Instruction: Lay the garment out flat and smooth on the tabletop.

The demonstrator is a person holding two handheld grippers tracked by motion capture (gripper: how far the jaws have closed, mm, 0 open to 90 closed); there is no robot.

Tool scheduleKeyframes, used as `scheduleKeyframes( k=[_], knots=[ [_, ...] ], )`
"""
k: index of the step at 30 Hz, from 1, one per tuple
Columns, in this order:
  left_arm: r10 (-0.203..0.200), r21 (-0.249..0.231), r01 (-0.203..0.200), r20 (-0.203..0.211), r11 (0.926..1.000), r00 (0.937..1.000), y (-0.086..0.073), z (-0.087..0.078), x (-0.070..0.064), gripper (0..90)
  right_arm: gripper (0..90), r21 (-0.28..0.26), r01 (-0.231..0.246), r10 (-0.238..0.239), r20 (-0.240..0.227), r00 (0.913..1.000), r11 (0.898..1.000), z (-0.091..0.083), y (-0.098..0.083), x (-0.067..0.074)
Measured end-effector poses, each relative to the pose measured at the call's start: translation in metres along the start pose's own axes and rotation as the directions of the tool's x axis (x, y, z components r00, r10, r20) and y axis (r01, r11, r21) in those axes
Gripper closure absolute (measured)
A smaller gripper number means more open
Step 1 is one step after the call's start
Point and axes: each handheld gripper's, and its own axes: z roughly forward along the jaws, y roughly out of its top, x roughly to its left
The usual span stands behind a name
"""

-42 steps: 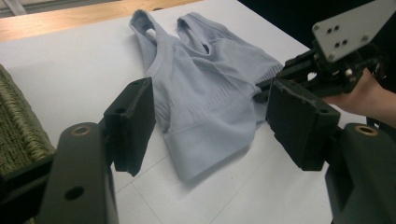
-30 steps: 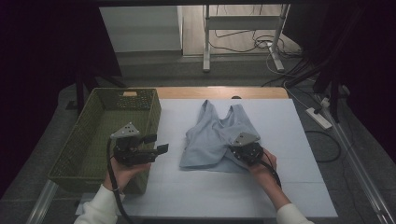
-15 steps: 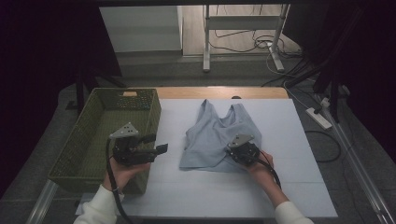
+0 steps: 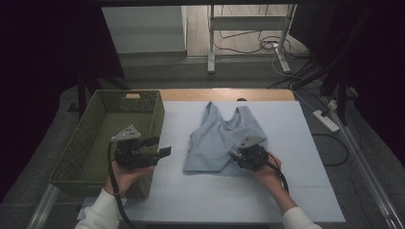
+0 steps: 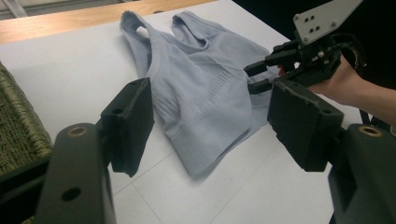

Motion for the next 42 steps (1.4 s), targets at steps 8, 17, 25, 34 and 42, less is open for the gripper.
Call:
scheduleKeyframes(
  k=[8,17,25,34,42],
  knots=[
    [0.002,0.003,-0.002,0.001,1.0,1.0,0.0,0.001,-0.001,31.5,41.9,-0.06,-0.048,0.048,-0.011,0.9988,0.997,-0.016,0.001,-0.001],
    [0.004,0.006,-0.004,0.001,1.0,1.0,0.0,0.003,-0.003,31.5,40.1,-0.065,-0.035,0.033,-0.025,0.9991,0.997,-0.031,-0.011,0.005],
    [0.004,0.015,-0.004,-0.001,0.9999,1.0,-0.002,0.005,-0.001,31.3,38.3,-0.045,-0.006,0.004,-0.048,0.9988,0.999,-0.028,-0.011,0.011],
    [0.001,0.018,-0.001,0.0,0.9998,1.0,-0.002,0.006,-0.001,31.3,37.8,-0.038,0.027,-0.029,-0.067,0.9973,0.999,-0.029,-0.011,0.016],
    [0.001,0.019,-0.001,-0.001,0.9998,1.0,-0.003,0.006,-0.001,31.3,36.0,-0.024,0.05,-0.052,-0.099,0.9937,0.998,-0.029,-0.013,0.023]
  ],
)
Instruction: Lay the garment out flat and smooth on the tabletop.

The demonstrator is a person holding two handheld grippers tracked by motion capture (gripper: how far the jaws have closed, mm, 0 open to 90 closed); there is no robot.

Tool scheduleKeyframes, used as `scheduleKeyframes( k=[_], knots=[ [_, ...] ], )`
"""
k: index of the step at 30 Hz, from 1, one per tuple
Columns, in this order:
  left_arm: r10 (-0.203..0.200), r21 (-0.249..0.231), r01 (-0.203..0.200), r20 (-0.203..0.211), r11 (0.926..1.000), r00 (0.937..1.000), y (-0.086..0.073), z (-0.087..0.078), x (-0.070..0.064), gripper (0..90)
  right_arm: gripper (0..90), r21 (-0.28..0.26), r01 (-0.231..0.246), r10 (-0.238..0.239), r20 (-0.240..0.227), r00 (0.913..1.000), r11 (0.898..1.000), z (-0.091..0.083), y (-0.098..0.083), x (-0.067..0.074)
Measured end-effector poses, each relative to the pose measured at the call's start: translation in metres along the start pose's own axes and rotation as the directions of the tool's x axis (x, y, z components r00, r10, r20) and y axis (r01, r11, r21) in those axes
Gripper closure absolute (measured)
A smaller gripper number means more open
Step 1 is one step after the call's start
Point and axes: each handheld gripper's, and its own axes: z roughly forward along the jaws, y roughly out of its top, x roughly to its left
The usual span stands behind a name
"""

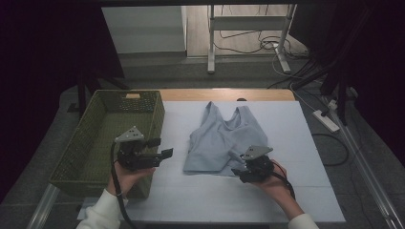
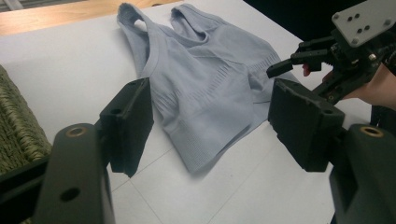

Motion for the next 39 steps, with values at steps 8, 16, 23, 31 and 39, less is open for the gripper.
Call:
scheduleKeyframes(
  k=[8,16,23,31,39],
  knots=[
    [0.0,0.012,0.0,-0.005,0.9999,1.0,0.0,0.002,0.0,31.3,32.0,0.043,0.032,-0.031,-0.036,0.9989,0.999,0.012,0.0,0.006],
    [0.004,0.013,-0.004,-0.003,0.9999,1.0,0.0,0.002,-0.002,31.3,27.7,0.09,0.045,-0.042,-0.034,0.9985,0.995,0.02,-0.002,0.006],
    [0.006,0.014,-0.006,-0.001,0.9999,1.0,0.0,0.003,-0.003,31.3,23.9,0.123,0.036,-0.029,-0.063,0.9976,0.992,0.026,-0.004,0.003],
    [0.005,0.01,-0.005,-0.002,0.9999,1.0,0.0,0.001,-0.003,31.3,34.4,0.129,0.021,-0.014,-0.055,0.9984,0.991,0.024,-0.005,-0.001],
    [0.011,0.011,-0.011,-0.001,0.9999,0.9999,0.0,0.001,-0.005,31.2,58.2,0.13,0.029,-0.025,-0.028,0.9993,0.991,0.021,-0.006,-0.007]
  ],
)
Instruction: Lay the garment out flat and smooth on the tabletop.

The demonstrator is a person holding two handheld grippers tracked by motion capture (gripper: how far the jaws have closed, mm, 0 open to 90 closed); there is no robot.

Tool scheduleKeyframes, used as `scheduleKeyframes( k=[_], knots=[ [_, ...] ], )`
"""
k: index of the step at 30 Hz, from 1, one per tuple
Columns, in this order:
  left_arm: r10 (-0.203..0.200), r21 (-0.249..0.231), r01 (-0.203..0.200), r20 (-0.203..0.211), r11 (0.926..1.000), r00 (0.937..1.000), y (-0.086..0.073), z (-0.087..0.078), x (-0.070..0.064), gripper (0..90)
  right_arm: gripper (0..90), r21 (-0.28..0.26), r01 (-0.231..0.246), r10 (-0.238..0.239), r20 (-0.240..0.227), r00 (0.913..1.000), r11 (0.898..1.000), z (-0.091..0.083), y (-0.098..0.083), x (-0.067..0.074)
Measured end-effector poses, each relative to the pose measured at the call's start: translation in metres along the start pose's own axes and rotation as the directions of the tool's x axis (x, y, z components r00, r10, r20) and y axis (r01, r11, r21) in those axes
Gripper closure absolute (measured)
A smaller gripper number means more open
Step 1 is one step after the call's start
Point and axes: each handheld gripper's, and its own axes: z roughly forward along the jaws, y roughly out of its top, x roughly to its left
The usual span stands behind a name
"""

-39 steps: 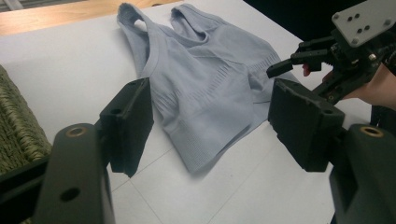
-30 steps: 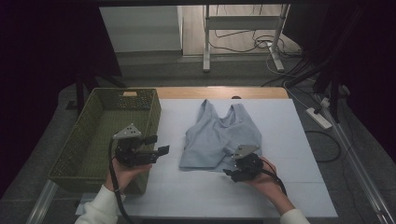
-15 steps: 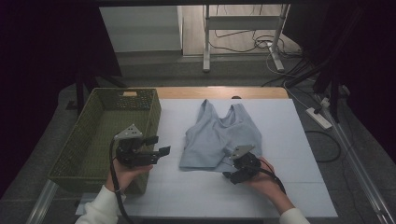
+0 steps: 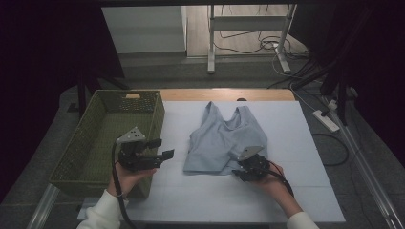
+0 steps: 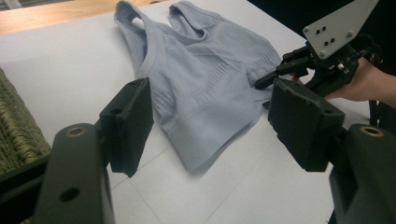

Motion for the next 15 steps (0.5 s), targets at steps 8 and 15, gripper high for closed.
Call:
scheduleKeyframes(
  k=[8,15],
  knots=[
    [-0.004,-0.003,0.004,0.002,1.0,1.0,-0.0002,0.0003,0.0001,31.2,76.9,0.012,0.045,-0.045,0.05,0.9977,0.999,-0.0011,0.0003,0.0014],
    [0.002,-0.003,-0.002,0.003,1.0,1.0,0.0003,0.0002,-0.0013,31.2,81.9,0.011,0.055,-0.056,0.057,0.9968,0.998,-0.0023,0.0004,0.001]
  ],
)
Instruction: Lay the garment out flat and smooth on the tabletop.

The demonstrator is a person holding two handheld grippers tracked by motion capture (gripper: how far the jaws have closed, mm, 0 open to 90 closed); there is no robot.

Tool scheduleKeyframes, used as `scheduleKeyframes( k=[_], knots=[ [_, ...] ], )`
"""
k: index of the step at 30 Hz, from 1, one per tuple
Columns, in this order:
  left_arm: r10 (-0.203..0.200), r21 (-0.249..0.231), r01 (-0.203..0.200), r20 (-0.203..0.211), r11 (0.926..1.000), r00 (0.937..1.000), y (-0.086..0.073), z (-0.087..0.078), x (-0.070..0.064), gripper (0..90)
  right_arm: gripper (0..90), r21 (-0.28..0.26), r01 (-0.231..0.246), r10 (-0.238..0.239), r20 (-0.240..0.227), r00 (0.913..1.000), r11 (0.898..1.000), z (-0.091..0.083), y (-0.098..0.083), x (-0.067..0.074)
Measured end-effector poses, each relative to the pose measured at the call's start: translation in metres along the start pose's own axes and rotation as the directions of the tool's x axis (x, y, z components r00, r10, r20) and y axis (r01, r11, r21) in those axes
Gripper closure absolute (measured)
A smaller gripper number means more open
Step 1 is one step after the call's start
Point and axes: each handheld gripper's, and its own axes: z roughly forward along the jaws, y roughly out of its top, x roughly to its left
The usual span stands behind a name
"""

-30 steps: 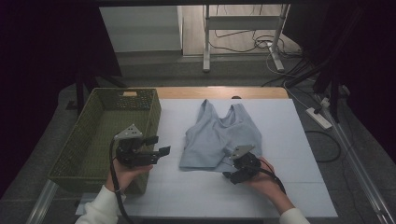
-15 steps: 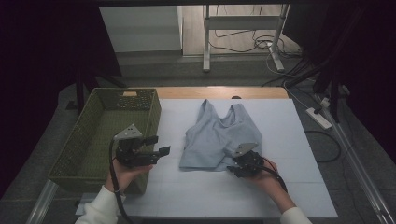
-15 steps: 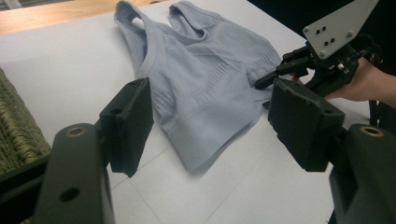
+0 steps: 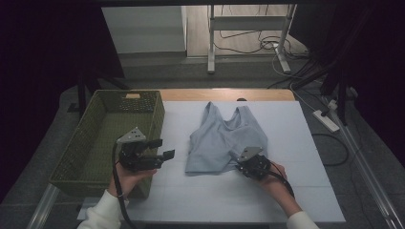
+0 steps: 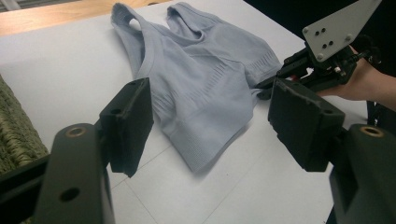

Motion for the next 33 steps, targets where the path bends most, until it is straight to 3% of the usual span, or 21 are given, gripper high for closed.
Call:
scheduleKeyframes(
  k=[9,21,33],
  knots=[
    [0.001,0.004,-0.001,0.004,1.0,1.0,0.0,0.001,0.0,31.1,82.7,-0.037,-0.023,0.023,-0.011,0.9997,0.999,-0.015,-0.007,-0.005],
    [0.008,0.009,-0.008,0.011,0.9999,0.9999,0.0,0.004,-0.003,30.9,82.8,-0.063,-0.026,0.025,-0.017,0.9995,0.998,-0.033,-0.018,0.001],
    [0.014,0.012,-0.015,0.018,0.9998,0.9997,0.0,0.006,-0.007,30.9,82.8,-0.065,-0.033,0.03,-0.044,0.9986,0.997,-0.054,-0.037,0.02]
  ],
)
